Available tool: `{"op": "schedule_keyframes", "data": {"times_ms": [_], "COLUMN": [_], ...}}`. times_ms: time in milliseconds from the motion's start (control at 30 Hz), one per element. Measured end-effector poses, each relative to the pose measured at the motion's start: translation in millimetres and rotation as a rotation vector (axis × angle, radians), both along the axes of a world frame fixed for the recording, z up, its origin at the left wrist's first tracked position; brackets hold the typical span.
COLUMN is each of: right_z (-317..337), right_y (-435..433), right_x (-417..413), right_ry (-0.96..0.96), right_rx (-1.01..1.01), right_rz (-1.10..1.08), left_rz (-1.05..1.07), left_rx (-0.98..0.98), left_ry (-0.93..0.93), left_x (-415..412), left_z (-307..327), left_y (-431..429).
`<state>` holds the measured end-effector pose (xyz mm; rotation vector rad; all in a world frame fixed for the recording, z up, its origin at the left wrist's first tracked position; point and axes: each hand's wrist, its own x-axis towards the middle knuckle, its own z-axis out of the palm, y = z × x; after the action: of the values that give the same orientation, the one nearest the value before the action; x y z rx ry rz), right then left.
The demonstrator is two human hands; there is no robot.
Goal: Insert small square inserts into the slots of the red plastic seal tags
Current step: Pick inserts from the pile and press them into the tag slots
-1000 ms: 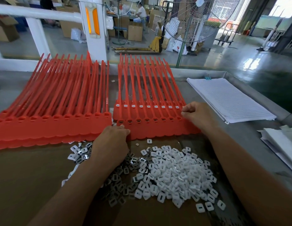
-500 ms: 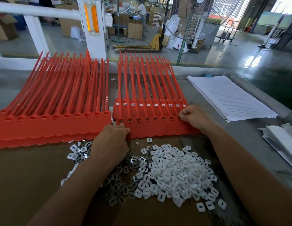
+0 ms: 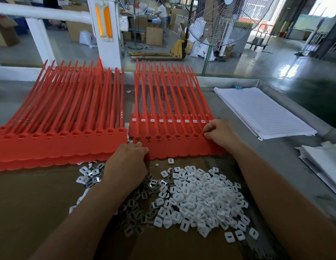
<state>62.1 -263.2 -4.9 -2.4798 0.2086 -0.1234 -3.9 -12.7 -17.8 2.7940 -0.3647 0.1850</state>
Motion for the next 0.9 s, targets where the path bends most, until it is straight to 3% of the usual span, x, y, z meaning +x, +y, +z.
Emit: {"op": "schedule_keyframes", "data": {"times_ms": [333, 667, 900], "right_z": [19, 38, 27], "right_y": [16, 83, 97], "right_x": [-25, -82, -89], "right_ry": [-0.155, 0.136, 0.171], "right_rx": [0.063, -0.128, -0.239], "right_rz": [0.121, 0.714, 0.801], "left_rz": [0.002, 0.003, -0.001], "left_rx": [0.019, 0.034, 0.010], "left_ry": [-0.010, 0.020, 0.025], "left_x": [-1, -1, -3], "left_z": [1, 3, 3], "left_y": [0, -2, -1]}}
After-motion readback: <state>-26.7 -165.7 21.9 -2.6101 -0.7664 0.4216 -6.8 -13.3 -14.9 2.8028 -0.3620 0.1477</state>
